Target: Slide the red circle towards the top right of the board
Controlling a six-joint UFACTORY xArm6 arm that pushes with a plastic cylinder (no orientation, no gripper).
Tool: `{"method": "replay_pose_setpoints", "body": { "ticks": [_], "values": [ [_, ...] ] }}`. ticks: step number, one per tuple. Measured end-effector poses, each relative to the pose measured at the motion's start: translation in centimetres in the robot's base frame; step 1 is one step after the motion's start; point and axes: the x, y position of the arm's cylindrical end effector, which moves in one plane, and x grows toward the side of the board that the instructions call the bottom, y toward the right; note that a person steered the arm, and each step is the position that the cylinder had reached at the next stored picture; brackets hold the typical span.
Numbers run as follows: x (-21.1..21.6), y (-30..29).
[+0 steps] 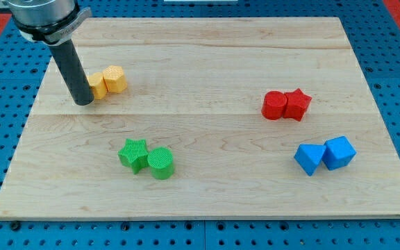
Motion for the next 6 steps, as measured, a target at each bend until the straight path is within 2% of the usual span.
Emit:
{"method": "replay_pose_setpoints", "body": {
  "ticks": [5,6],
  "values": [
    [0.1,-0.4],
    [-0.3,-3.8]
  ]
}}
